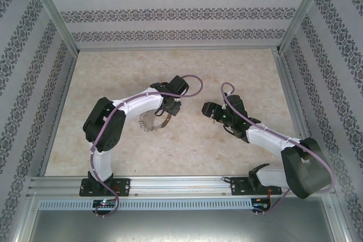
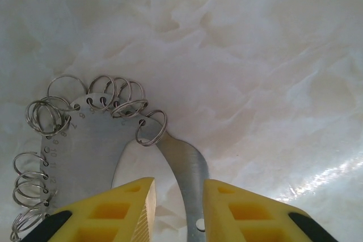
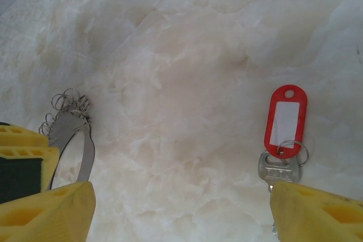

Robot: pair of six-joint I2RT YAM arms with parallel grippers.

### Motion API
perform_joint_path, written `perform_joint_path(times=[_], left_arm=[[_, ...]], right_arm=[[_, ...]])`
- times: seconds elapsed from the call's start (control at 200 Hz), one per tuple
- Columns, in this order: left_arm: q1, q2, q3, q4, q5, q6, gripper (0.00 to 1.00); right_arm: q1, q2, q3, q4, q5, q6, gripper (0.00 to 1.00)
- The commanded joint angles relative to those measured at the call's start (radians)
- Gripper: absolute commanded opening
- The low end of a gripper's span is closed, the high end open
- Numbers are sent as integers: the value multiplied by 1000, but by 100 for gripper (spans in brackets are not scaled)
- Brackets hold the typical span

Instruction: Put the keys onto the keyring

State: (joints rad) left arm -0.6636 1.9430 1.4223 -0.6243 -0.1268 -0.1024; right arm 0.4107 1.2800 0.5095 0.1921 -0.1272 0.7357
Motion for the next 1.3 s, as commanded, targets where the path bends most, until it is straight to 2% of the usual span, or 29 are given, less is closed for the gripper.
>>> perform_joint_path(times=[0.0, 0.3, 1.294], left_arm=[[-14, 23, 29, -52, -45, 30, 28], [-14, 55, 57, -55, -63, 46, 23], [-12, 121, 86, -45, -113, 79, 24]], right_arm=[[10, 12, -6, 34, 29, 19, 81], [10, 21, -14, 45, 31, 21, 81], [8, 10, -38, 54, 40, 17, 82]])
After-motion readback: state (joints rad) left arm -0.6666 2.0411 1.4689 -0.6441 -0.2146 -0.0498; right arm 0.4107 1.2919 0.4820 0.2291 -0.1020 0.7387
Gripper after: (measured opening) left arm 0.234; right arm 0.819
